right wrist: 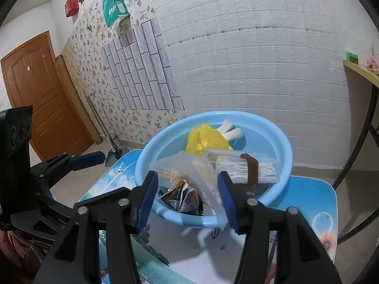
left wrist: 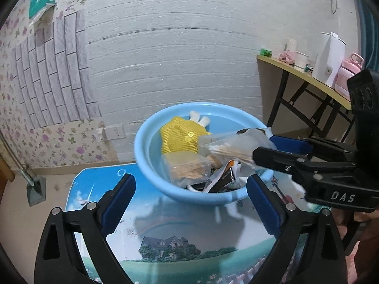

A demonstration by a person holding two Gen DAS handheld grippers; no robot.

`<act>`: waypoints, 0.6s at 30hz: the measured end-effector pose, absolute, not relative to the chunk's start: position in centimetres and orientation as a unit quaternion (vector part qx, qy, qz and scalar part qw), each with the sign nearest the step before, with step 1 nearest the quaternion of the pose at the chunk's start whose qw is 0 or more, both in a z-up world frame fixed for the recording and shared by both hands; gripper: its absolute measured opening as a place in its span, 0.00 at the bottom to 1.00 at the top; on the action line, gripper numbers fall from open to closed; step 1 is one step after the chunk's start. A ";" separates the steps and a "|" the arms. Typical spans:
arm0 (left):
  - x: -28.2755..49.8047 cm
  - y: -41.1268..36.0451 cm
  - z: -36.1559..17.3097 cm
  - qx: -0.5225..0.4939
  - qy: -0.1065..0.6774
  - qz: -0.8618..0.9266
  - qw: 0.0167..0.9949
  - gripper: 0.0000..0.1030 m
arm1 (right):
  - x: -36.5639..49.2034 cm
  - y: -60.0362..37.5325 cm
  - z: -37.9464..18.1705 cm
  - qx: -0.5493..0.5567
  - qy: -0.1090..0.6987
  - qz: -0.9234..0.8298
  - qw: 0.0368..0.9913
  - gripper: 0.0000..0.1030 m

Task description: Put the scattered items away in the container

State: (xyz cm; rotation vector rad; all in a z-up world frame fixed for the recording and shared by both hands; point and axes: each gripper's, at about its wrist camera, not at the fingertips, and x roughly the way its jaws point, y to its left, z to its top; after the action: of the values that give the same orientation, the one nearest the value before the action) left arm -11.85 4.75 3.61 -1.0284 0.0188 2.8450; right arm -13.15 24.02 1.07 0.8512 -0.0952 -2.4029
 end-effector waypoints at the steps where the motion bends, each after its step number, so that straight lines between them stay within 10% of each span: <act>1: -11.7 4.6 3.6 -0.340 0.006 0.939 0.055 0.92 | -13.0 24.0 1.1 0.319 -0.037 -0.902 0.289 0.50; 18: -8.8 3.5 5.0 -0.322 -0.001 0.946 0.029 0.93 | -9.0 24.5 1.1 0.319 -0.034 -0.926 0.197 0.57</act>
State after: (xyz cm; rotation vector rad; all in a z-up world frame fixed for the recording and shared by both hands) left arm -8.75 3.54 5.04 -0.9922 -0.0021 2.9192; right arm -9.03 24.51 1.13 0.8937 -0.0945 -2.5930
